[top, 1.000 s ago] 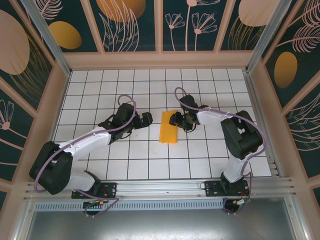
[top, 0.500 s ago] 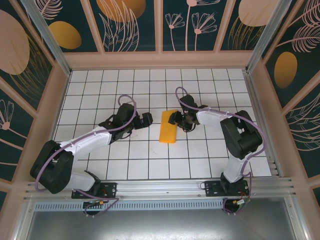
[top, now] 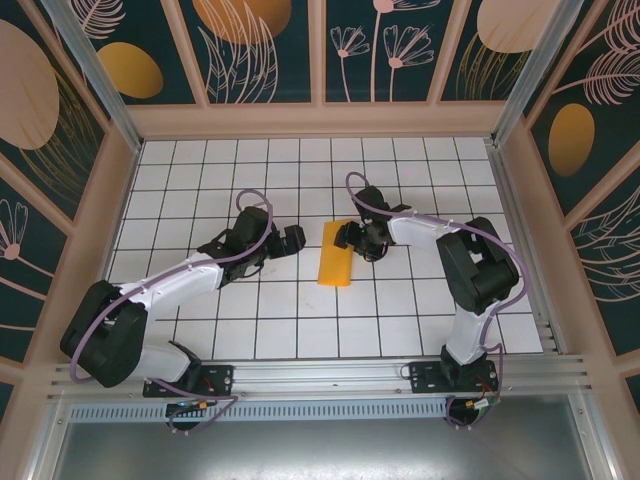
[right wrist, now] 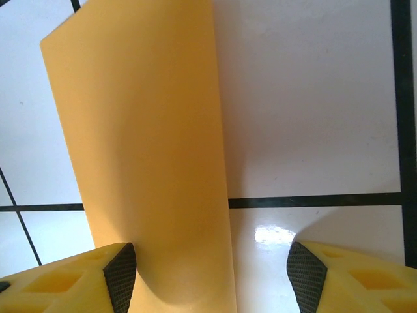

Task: Fold a paper plane with a square sheet of paper (pick it up from the middle)
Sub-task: Hold the square sheet of paper at the center of the table.

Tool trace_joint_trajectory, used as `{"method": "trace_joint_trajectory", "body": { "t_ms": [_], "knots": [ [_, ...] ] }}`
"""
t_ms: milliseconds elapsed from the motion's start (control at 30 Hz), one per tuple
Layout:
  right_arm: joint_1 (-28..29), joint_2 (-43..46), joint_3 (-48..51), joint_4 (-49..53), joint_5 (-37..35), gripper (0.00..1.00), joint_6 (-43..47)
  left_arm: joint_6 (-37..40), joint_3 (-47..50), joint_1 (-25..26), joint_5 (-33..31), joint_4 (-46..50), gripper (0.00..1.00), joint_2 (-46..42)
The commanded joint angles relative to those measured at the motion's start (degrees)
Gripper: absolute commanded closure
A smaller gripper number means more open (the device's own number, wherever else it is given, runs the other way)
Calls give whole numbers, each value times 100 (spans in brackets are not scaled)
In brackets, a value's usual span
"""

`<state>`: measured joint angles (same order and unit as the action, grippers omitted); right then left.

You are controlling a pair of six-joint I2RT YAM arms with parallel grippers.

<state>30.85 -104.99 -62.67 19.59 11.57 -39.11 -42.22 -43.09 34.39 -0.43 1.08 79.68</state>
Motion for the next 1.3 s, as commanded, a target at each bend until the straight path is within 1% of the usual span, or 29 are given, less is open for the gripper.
{"method": "trace_joint_trajectory", "body": {
  "t_ms": [0, 300, 400, 500, 533, 567, 667, 700, 767, 800, 967, 1100, 1267],
  "knots": [
    [17, -329, 16, 249, -340, 32, 150, 91, -80, -36, 60, -41, 1, 4],
    [17, -441, 1, 310, -415, 33, 85, 58, -92, -29, 217, -123, 2, 30],
    [17, -481, -17, 392, -521, 33, 116, 51, -101, -30, 368, -223, 6, 73],
    [17, -475, 24, 394, -542, 34, 141, 31, -81, -29, 628, -433, 15, 98],
    [17, -476, 27, 409, -556, 33, 141, 21, -98, -36, 740, -499, 20, 139],
    [17, -487, 27, 414, -570, 34, 141, 12, -127, -29, 852, -556, 30, 180],
    [17, -491, 53, 414, -588, 34, 141, -93, -245, -29, 1236, -814, 65, 437],
    [17, -492, 59, 415, -599, 34, 141, -131, -324, -29, 1364, -866, 79, 557],
    [17, -498, 71, 414, -614, 33, 116, -205, -485, -36, 1562, -910, 98, 803],
    [18, -511, 63, 414, -612, 33, 114, -271, -567, -29, 1612, -937, 100, 931],
    [17, -563, 65, 413, -628, 33, 139, -483, -737, -38, 1840, -1285, 100, 1378],
    [17, -573, 84, 438, -653, 34, 141, -596, -885, -32, 2226, -1519, 100, 1761],
    [17, -589, 114, 440, -663, 33, 142, -696, -1067, -29, 2487, -1578, 100, 2274]
  ]
}}
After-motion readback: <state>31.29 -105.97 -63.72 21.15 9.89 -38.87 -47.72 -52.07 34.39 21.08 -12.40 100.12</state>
